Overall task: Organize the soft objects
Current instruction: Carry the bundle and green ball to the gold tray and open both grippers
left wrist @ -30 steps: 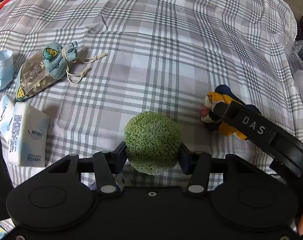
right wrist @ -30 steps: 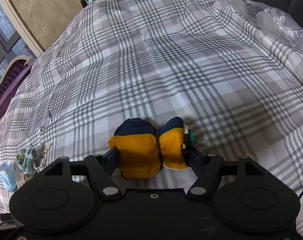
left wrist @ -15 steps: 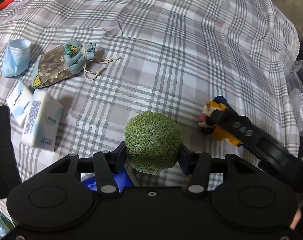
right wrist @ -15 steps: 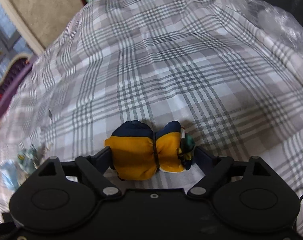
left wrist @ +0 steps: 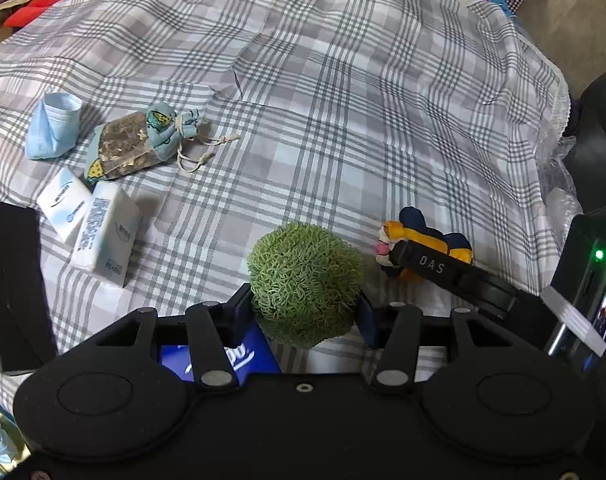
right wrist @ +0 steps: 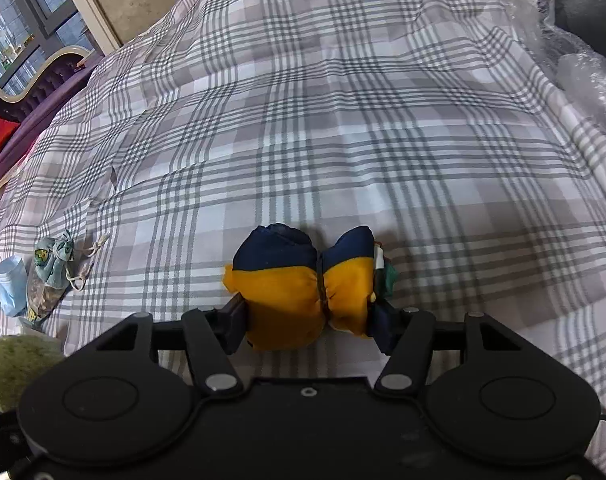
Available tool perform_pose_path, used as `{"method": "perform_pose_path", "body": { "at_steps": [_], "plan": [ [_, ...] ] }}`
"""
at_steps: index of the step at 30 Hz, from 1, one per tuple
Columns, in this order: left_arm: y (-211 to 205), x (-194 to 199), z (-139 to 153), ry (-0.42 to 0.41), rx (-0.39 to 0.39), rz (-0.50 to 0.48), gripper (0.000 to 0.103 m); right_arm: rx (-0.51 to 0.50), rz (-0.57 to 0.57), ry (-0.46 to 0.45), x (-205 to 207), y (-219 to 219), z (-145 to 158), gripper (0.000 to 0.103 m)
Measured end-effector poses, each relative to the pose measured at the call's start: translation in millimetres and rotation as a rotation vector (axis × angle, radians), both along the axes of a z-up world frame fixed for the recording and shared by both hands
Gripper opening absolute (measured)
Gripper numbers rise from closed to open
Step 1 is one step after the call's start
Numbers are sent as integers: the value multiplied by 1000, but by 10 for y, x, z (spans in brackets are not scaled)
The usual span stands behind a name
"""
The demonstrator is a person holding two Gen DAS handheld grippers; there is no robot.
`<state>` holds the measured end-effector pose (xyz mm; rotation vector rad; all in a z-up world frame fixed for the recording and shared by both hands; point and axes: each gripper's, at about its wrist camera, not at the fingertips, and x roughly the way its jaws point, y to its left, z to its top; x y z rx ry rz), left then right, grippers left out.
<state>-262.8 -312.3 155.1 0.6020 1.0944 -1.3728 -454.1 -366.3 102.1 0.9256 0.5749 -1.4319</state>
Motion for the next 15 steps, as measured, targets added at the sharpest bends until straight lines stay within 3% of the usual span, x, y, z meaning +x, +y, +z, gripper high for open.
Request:
{"method": "perform_pose_path", "body": {
  "at_steps": [15],
  "plan": [
    [686,-109,-7,30,33,-20,51,6,164,4,-31,589,306,59]
  ]
}}
